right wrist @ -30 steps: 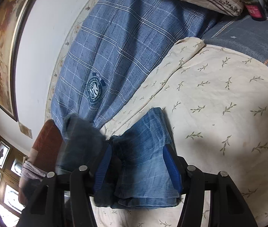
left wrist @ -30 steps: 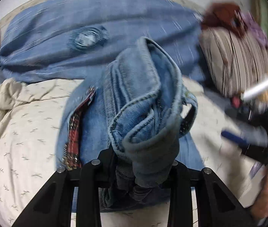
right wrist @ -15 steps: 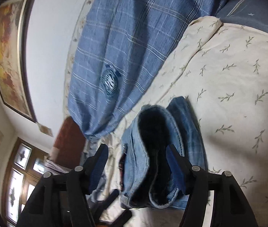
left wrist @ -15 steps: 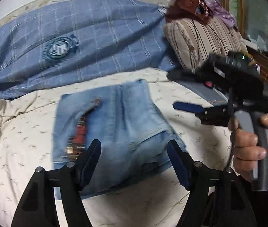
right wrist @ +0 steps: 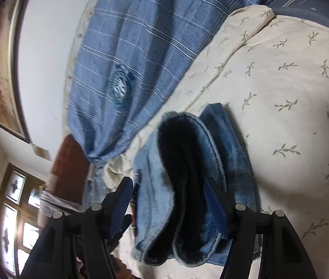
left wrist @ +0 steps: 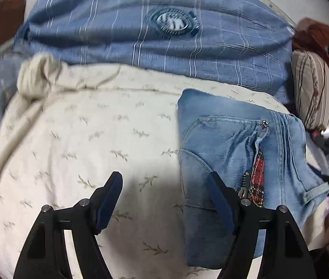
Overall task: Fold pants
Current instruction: 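Grasp the leg hems with the right gripper and fold toward the waistband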
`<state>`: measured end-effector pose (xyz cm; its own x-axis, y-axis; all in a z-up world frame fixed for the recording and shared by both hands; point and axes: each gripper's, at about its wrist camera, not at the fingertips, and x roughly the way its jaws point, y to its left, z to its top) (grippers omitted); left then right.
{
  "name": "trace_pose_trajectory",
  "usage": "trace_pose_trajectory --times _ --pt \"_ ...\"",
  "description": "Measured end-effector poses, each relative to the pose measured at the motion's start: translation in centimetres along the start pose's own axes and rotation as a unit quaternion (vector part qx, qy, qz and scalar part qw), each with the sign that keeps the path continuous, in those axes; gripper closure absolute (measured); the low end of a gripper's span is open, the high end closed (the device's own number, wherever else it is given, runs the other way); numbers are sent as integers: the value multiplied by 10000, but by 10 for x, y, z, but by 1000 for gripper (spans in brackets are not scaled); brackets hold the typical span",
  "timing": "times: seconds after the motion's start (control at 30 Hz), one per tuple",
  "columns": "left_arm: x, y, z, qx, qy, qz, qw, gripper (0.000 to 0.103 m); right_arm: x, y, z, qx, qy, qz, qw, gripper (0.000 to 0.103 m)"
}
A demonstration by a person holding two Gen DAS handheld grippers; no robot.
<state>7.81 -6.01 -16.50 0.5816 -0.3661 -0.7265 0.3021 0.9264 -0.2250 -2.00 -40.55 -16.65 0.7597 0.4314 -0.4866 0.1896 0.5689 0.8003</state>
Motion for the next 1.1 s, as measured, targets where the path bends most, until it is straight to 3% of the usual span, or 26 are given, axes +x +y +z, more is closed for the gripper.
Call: trace_pose_trajectory --times 0.2,0.33,0.43,0.67,0.8,0.93,1.0,1.03,1.1 --pt "-2 5 -12 11 81 -118 9999 27 -18 -10 5 76 -315 -229 9992 37" --pt "3 6 -17 -106 263 -219 9994 27 -21 -31 8 554 -223 14 9982 37" --pt "5 6 -19 -214 286 -249 9991 27 -17 -31 6 584 -104 139 9981 37" --pt "3 0 -24 -41 274 -208 9994 27 9 -14 -6 139 456 -150 9987 36" --pt "4 -3 -26 24 275 -191 9994 27 15 0 -12 -106 470 -107 9988 34" --pt "5 -5 -27 62 274 -170 9995 27 22 14 -18 -595 376 -494 9963 35" --pt "6 -5 -27 62 274 -186 9994 27 25 23 -24 -1101 301 -984 9886 64" --pt "6 -4 -27 57 289 -234 9993 27 27 28 -27 -1308 277 -1179 9840 85" --pt "7 -5 -27 46 305 -276 9991 27 24 33 -30 -1412 138 -1200 9826 91"
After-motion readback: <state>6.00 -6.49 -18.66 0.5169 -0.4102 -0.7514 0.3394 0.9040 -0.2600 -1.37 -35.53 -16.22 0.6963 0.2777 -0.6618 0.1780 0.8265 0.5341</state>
